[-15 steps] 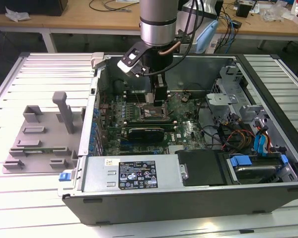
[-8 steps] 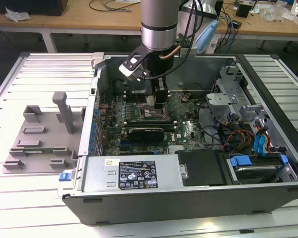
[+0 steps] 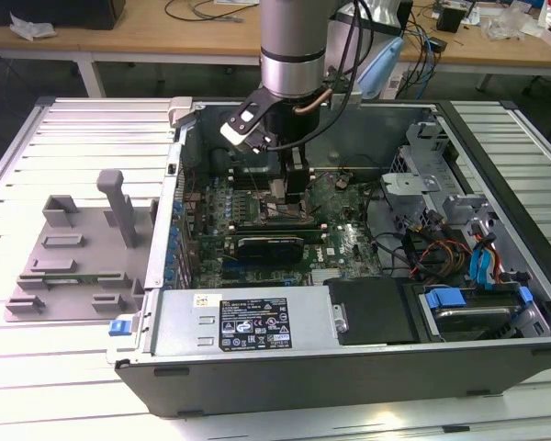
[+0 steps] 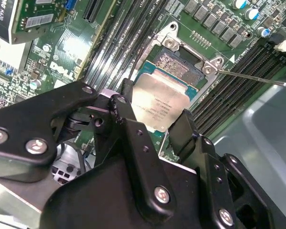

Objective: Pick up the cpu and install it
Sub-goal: 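Place the cpu into insertion slot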

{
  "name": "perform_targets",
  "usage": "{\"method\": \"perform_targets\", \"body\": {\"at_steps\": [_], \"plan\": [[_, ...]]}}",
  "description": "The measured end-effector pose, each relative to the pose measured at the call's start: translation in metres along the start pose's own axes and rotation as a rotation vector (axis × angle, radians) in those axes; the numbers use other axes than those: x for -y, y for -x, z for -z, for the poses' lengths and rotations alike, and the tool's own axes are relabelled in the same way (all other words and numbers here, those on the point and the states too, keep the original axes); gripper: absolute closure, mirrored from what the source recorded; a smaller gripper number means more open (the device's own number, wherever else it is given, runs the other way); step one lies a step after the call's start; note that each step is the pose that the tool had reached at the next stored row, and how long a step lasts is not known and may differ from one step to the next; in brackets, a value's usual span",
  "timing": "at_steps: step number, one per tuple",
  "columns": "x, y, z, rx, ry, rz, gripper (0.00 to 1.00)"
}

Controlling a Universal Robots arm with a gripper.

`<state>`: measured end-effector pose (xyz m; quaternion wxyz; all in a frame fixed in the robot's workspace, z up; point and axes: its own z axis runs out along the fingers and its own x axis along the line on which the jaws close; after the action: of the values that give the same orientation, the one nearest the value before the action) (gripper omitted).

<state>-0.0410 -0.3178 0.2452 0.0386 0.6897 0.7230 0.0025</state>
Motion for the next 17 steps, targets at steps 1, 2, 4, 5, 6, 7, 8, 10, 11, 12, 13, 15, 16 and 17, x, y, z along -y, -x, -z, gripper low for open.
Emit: {"method": "perform_targets", "body": {"at_steps": [1,2,4,5,6,7,8,10,11,12,13,15,16,17], "plan": [[0.0001,-0.0008,-0.0017,0.0038,-0.0003,0.000,0.45],[0.0002,-0.0019,-0.0038,0.0090,-0.0005,0.000,0.45],[0.0003,-0.0028,-0.0064,0.0104,-0.0005,0.000,0.45],[0.0003,-0.0032,-0.0072,0.0106,-0.0006,0.000,0.45],[0.0003,-0.0045,-0.0086,0.0108,-0.0006,0.000,0.45],[0.0003,-0.0053,-0.0092,0.0107,-0.0005,0.000,0.45],[0.0003,-0.0059,-0.0098,0.0107,-0.0005,0.000,0.45],[0.0004,-0.0066,-0.0120,0.0108,-0.0006,-0.002,0.45],[0.0004,-0.0067,-0.0130,0.0108,-0.0006,-0.003,0.45],[0.0006,-0.0069,-0.0145,0.0110,-0.0007,-0.004,0.45],[0.0007,-0.0072,-0.0179,0.0108,-0.0009,-0.004,0.45],[0.0009,-0.0080,-0.0197,0.0106,-0.0010,-0.005,0.45],[0.0009,-0.0084,-0.0203,0.0105,-0.0009,-0.005,0.45],[0.0009,-0.0091,-0.0219,0.0103,-0.0008,-0.005,0.45]]}}
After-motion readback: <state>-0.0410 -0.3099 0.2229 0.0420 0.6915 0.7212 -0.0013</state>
